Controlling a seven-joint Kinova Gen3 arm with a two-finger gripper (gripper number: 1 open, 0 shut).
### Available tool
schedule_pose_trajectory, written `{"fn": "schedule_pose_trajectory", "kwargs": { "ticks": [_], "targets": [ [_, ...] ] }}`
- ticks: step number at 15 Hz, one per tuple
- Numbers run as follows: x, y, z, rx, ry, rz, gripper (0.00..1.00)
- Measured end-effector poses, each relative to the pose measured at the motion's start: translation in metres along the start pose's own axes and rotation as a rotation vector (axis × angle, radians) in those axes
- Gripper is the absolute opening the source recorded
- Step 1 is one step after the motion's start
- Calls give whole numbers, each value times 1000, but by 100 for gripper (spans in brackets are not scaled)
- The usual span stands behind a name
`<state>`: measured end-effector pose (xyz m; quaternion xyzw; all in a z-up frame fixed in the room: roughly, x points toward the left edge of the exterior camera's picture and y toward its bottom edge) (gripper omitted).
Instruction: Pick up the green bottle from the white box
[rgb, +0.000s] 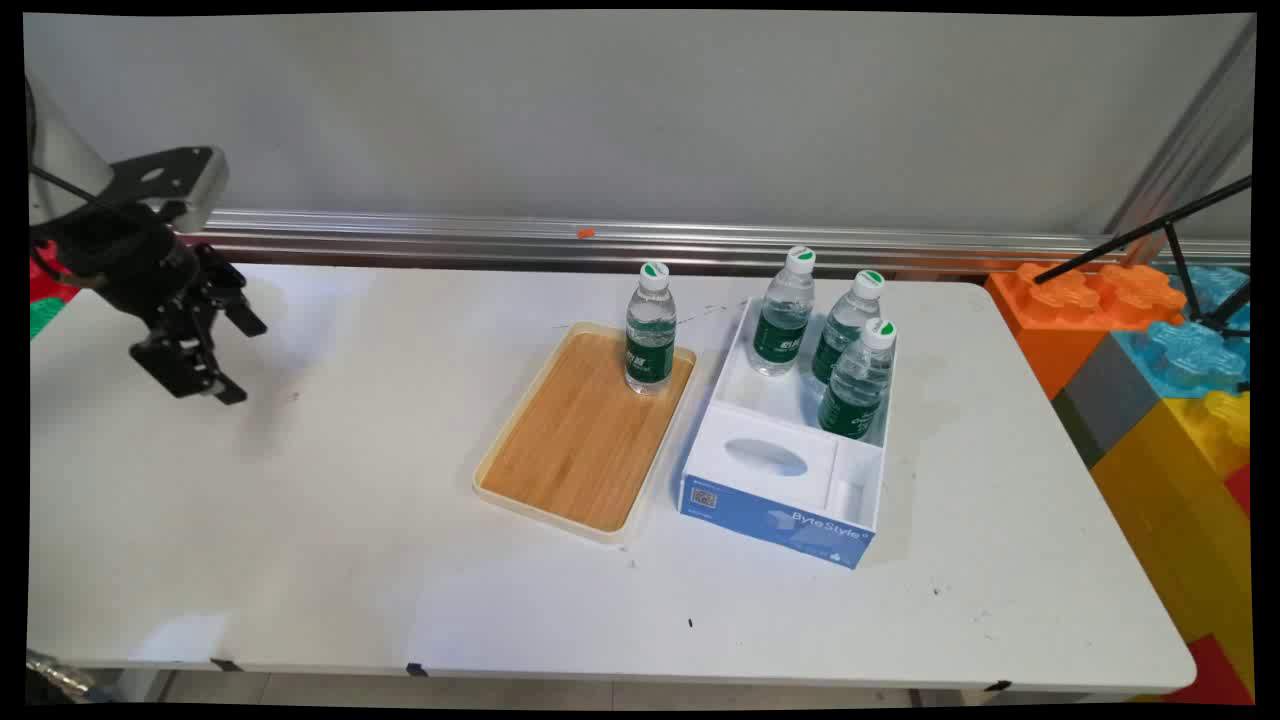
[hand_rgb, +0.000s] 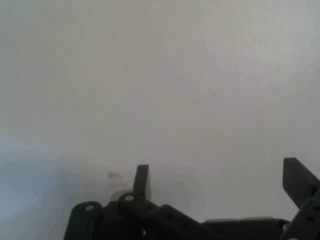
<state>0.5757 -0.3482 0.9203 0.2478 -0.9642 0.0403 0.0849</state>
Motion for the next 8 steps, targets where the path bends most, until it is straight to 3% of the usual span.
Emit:
{"fn": "schedule_pose_trajectory", "kwargs": {
  "ticks": [3, 8],
  "targets": [
    [11, 4, 16, 5, 45, -8, 100],
    [68, 17, 36, 33, 125, -43, 100]
  ]
}}
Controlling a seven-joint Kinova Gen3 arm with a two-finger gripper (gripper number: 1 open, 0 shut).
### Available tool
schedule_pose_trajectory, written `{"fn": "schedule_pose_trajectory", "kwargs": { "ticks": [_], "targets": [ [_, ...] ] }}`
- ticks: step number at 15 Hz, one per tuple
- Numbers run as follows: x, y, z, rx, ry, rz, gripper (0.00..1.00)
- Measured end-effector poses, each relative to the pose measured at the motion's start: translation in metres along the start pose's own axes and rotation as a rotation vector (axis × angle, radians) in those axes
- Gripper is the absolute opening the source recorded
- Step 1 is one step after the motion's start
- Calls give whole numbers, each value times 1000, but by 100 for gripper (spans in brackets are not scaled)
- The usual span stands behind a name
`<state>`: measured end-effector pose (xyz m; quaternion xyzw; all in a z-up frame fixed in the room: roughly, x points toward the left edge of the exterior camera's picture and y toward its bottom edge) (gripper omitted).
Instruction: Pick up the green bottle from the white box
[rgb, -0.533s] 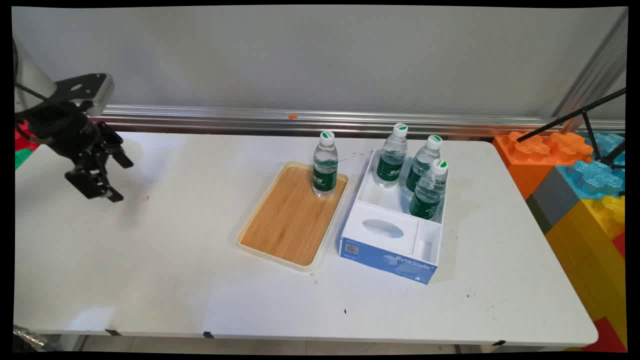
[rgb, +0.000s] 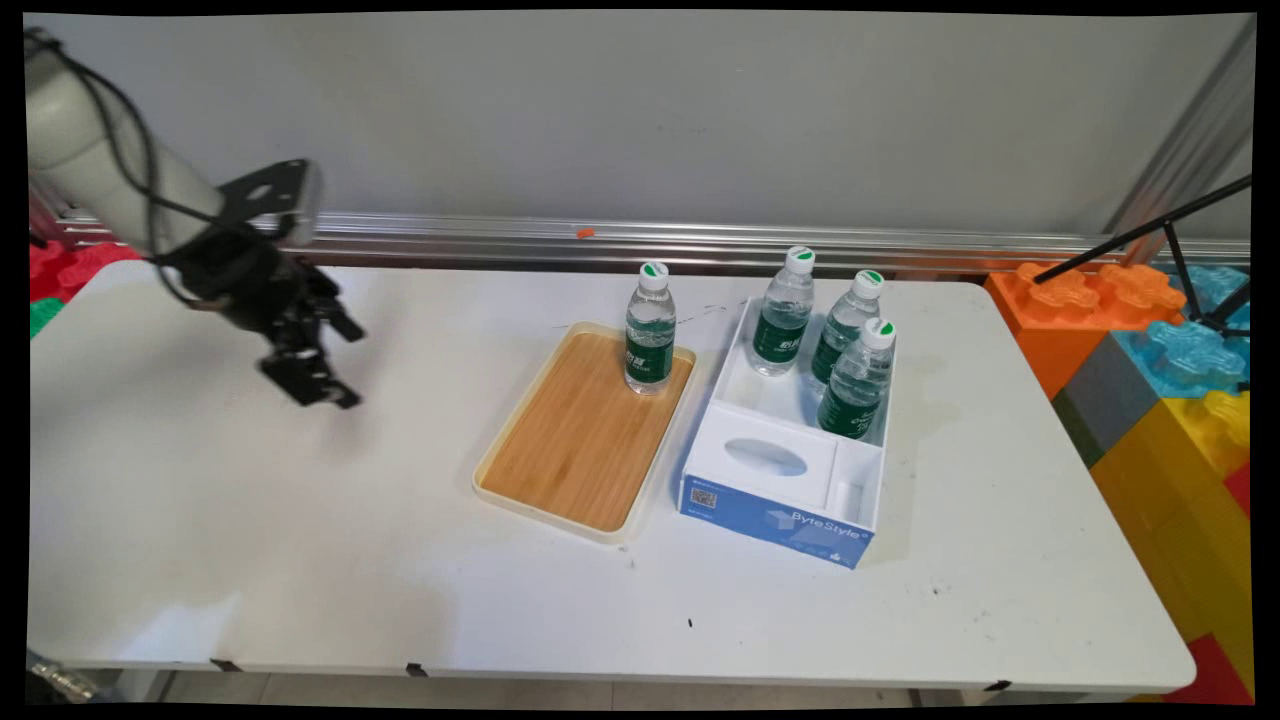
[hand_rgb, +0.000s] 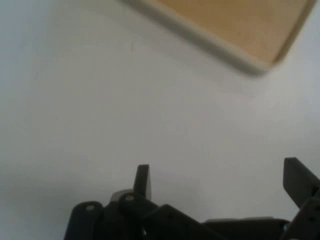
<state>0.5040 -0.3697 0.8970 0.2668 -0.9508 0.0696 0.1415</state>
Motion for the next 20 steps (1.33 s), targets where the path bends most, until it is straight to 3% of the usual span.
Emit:
{"fn": "schedule_pose_trajectory", "kwargs": {
  "ticks": [6, 9, 13, 20],
  "targets": [
    [86, 38, 20, 25, 45, -77, 100],
    [146, 65, 31, 52, 47, -104, 100],
    [225, 96, 51, 51, 85, -110, 100],
    [322, 115, 84, 55, 184, -115, 100]
  ]
}}
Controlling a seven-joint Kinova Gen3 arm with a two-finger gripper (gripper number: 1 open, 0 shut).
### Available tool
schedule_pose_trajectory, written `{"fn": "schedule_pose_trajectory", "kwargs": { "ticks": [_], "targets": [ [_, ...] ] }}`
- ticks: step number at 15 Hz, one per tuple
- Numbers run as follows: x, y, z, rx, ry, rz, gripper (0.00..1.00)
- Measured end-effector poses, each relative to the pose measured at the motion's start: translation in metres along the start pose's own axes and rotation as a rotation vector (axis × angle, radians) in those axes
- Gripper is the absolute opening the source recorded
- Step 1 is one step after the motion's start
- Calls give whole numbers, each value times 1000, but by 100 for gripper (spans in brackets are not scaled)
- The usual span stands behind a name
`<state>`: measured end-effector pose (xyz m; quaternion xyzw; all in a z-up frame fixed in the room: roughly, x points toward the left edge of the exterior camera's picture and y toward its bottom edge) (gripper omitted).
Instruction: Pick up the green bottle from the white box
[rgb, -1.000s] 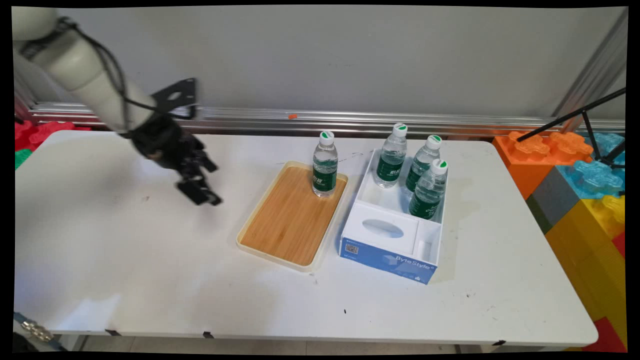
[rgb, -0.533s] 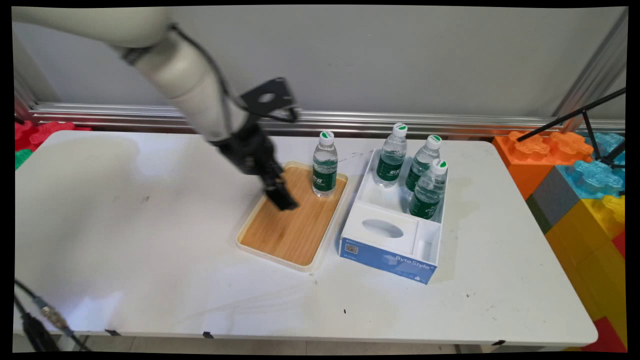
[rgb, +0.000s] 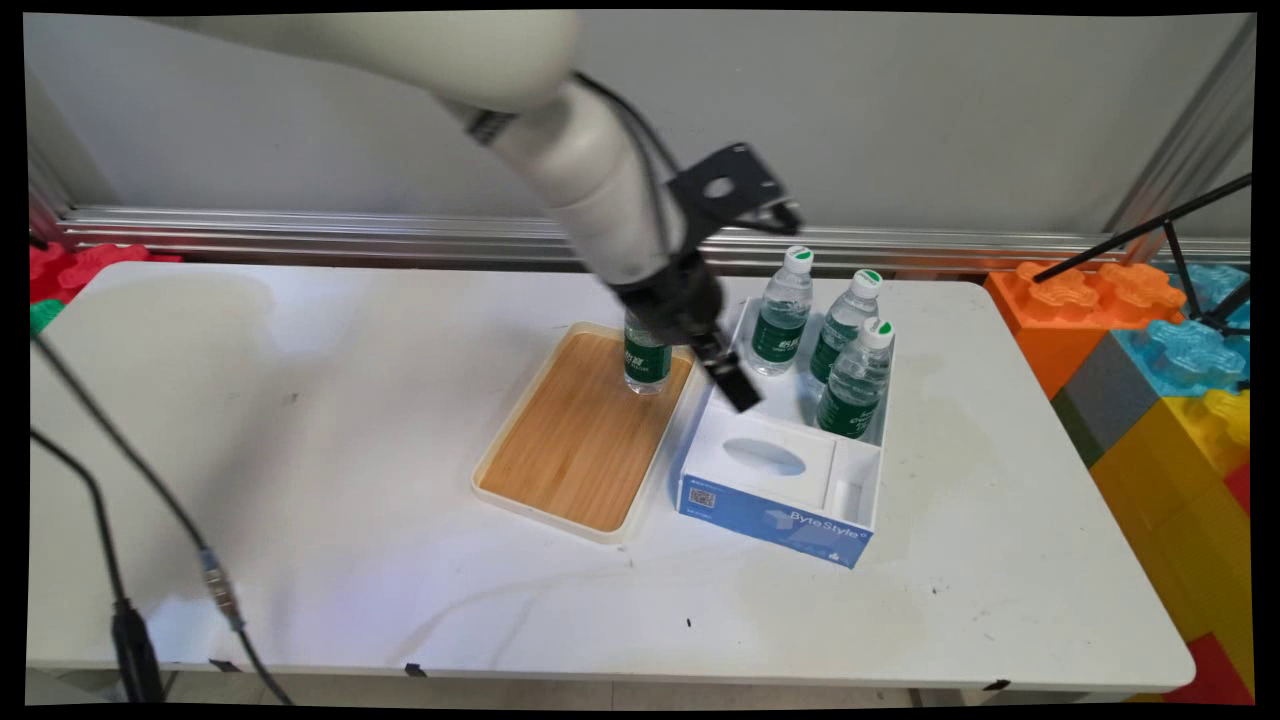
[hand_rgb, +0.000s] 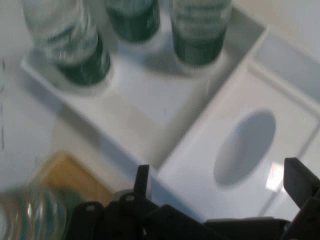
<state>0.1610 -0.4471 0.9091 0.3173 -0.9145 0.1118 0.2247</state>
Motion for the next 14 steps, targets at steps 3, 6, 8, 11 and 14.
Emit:
{"fn": "schedule_pose_trajectory", "kwargs": {
  "ticks": [3, 6, 8, 11, 14],
  "targets": [
    [28, 6, 27, 8, 46, -13, 100],
    [42, 9, 50, 9, 76, -25, 100],
    [49, 11, 69, 2, 96, -31, 100],
    [55, 14, 97, -8, 118, -29, 100],
    [57, 14, 120, -6, 134, -24, 100]
  ]
}}
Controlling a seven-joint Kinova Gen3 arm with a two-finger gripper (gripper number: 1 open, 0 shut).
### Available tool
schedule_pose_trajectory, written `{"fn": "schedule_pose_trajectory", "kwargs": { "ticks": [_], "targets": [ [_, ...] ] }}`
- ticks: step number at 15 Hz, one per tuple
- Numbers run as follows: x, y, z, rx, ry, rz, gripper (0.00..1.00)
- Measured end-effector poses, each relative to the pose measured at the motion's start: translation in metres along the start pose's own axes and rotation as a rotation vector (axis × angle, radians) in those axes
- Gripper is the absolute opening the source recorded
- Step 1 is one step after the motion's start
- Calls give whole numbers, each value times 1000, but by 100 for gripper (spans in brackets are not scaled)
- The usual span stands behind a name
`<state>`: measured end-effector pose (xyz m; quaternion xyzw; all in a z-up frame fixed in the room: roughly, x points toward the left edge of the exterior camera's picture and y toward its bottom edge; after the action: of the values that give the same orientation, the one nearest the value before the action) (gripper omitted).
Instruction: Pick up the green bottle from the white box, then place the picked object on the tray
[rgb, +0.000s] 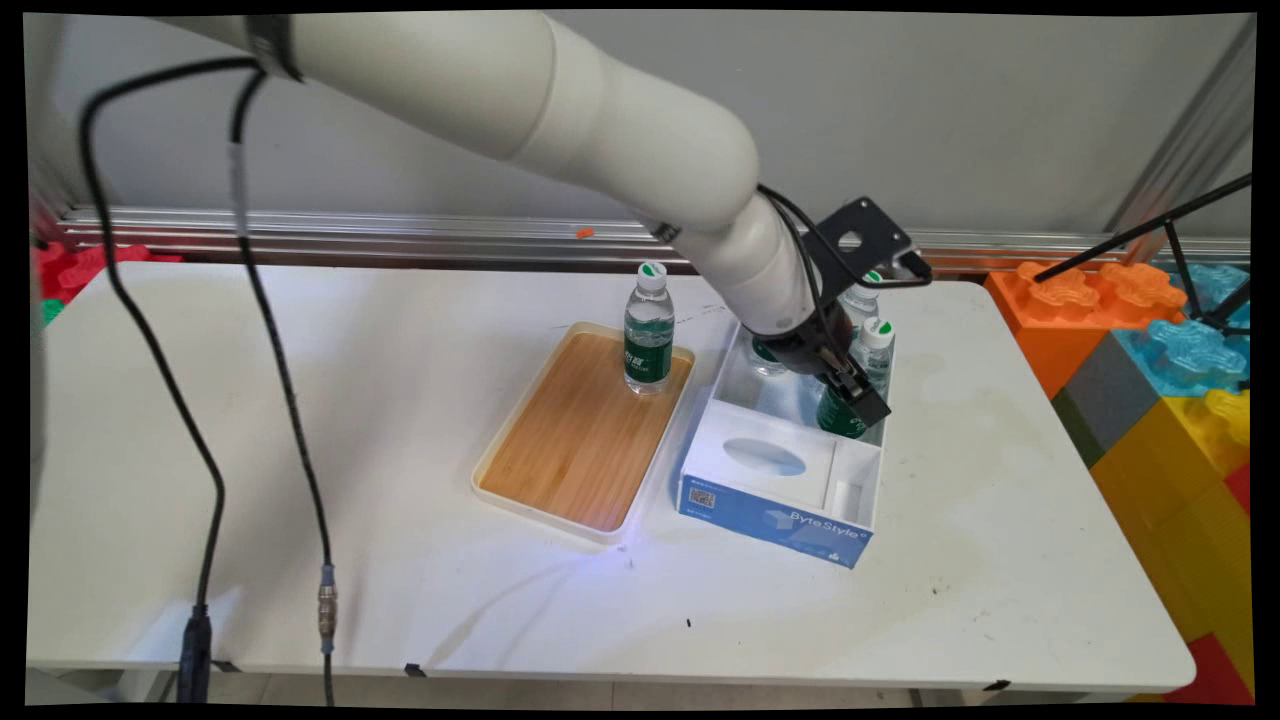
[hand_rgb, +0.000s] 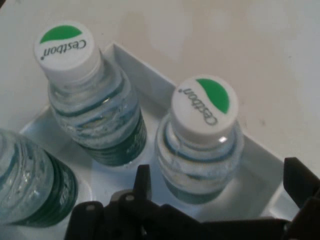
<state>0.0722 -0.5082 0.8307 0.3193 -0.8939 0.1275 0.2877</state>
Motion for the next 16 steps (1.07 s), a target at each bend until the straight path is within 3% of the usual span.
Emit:
{"fn": "schedule_pose_trajectory", "kwargs": {
  "ticks": [9, 10, 16],
  "targets": [
    [-1, -2, 38, 11, 42, 3, 100],
    [-1, -2, 40, 13, 44, 5, 0],
    [2, 4, 33, 17, 45, 12, 0]
  ]
}}
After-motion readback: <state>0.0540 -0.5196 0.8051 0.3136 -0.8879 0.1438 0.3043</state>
